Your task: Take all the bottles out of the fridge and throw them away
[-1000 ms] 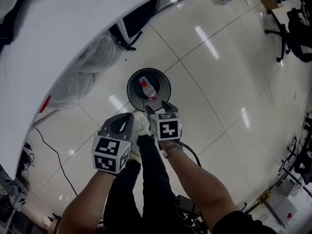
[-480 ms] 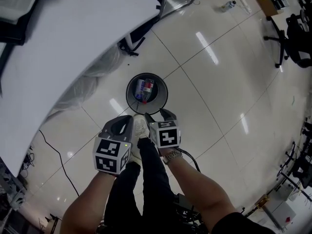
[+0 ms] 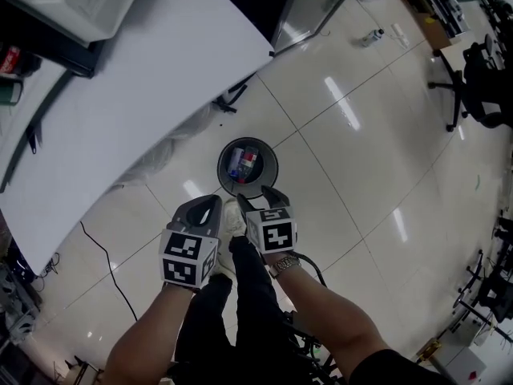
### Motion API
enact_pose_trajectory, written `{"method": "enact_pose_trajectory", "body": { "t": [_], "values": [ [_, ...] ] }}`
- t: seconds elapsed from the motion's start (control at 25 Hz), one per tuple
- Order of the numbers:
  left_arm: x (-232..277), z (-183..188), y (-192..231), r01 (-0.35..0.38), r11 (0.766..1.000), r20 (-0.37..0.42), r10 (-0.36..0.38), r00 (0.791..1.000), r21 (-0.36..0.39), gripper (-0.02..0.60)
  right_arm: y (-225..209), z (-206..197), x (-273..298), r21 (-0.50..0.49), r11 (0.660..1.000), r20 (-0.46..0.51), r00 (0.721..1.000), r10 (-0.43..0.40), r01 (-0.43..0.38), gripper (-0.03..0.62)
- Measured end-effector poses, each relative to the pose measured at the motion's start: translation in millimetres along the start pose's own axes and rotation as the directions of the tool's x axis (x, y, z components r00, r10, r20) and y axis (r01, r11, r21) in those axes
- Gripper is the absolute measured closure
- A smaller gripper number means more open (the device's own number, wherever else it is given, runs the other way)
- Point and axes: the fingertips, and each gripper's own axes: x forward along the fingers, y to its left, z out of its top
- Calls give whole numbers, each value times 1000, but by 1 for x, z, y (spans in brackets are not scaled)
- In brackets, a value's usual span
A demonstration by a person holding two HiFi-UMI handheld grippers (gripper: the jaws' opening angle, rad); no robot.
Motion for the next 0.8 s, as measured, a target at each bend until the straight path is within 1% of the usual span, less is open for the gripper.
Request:
{"method": "enact_pose_trajectory", "body": {
  "t": [0.24, 0.44, 0.6, 0.8],
  "values": [
    [-42, 29, -7, -36, 999, 67, 36, 997, 0, 578, 32, 36, -45, -70, 997, 67, 997, 34, -30, 333],
    [-77, 53, -13, -74, 997, 130, 73, 989, 0, 578, 60, 66, -85, -137, 989, 133, 988, 78, -59, 333],
    [-109, 70, -15, -107, 994, 177, 105, 979, -1, 578, 92, 87, -112, -224, 971, 167, 978, 125, -86, 333],
    [-144, 91, -16, -156, 988, 221, 157, 963, -20, 578, 129, 117, -147, -334, 935, 202, 960, 194, -119, 333]
  ]
}}
